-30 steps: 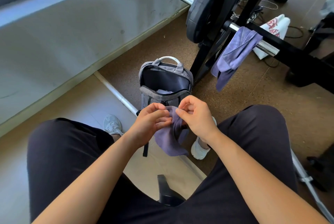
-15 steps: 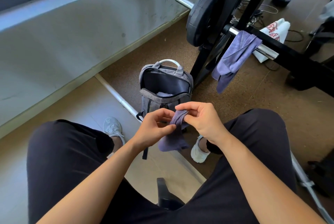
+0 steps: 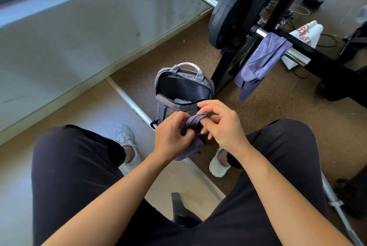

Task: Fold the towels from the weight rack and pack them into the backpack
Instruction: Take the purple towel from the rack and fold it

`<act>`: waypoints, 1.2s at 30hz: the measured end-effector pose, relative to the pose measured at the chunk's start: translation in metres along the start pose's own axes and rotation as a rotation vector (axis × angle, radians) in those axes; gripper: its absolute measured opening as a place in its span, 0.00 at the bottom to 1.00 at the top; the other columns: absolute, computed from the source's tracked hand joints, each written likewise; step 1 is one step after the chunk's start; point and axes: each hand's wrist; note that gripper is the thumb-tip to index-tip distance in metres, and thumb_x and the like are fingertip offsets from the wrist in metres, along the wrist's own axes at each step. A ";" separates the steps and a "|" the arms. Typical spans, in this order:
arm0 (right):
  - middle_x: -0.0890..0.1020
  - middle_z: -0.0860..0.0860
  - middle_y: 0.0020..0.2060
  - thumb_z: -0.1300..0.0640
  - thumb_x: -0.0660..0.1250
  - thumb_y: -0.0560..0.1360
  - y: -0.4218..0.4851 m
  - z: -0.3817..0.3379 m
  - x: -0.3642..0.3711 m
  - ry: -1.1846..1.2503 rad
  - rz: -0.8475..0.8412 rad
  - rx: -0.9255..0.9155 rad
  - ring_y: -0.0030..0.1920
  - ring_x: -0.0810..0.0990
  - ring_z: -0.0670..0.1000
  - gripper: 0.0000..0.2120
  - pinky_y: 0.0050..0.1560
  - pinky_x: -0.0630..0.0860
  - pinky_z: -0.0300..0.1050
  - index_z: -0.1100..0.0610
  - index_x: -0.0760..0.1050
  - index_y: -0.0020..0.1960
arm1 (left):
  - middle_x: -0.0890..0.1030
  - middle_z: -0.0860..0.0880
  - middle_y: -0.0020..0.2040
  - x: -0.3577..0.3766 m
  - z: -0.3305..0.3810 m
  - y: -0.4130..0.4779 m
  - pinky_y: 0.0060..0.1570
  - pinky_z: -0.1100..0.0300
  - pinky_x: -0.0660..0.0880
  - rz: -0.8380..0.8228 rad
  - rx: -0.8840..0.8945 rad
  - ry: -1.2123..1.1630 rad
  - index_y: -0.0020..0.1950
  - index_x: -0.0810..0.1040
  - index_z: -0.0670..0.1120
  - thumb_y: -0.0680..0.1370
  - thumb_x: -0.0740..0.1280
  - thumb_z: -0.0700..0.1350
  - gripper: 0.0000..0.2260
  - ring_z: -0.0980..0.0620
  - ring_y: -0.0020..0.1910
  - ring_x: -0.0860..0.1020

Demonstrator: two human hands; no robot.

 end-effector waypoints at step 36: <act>0.84 0.47 0.31 0.61 0.73 0.75 -0.004 -0.011 -0.012 -0.118 0.321 -0.057 0.28 0.84 0.45 0.03 0.27 0.78 0.40 0.56 0.80 0.45 | 0.78 0.52 0.44 0.008 0.019 -0.005 0.39 0.59 0.74 0.053 -0.023 0.068 0.47 0.88 0.50 0.74 0.66 0.60 0.17 0.52 0.41 0.78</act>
Point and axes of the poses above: each hand's wrist, its own y-axis towards the middle knuckle, its own x-axis out of the palm, z = x × y
